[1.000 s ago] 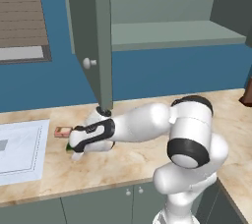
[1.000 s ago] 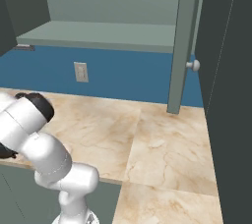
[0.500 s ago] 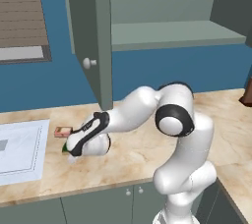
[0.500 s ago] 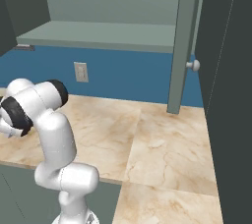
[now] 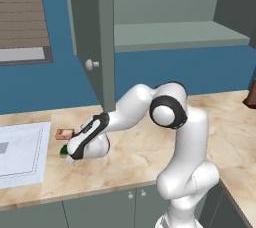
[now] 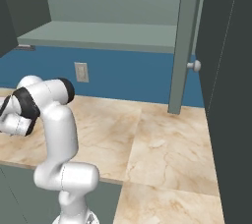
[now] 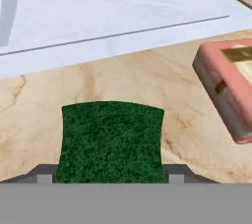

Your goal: Locate and retrieve the bar soap and sponge from the cabinet. Place them next to the sink.

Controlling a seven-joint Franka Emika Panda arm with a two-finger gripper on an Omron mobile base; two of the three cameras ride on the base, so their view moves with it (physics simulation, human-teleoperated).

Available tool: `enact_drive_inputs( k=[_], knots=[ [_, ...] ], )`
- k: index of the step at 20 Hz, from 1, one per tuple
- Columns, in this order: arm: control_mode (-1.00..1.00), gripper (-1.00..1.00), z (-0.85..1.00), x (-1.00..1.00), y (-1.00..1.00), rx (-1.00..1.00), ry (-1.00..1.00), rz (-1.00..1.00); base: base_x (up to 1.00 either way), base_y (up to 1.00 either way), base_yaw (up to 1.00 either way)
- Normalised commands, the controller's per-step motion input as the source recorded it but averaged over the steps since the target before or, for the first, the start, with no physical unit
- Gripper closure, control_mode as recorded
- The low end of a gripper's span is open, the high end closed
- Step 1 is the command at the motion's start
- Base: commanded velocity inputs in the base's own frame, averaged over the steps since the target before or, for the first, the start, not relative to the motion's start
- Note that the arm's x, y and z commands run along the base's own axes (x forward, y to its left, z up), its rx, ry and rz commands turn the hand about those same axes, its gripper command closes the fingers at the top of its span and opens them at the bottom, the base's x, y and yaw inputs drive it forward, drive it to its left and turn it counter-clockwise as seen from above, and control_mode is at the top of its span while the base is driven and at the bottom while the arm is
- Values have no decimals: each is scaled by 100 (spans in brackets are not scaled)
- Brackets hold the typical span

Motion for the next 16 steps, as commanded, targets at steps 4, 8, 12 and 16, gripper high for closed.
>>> enact_drive_inputs(
  k=[4,8,12,16],
  knots=[
    [-100,-100,-17,15,25,0,-6,-4,0,0,0],
    [-100,-100,0,0,2,0,0,0,0,0,0],
    [-100,-100,16,-10,-10,0,0,-4,0,0,0],
    [-100,-100,56,0,-41,-5,0,-10,0,0,0]
  ],
)
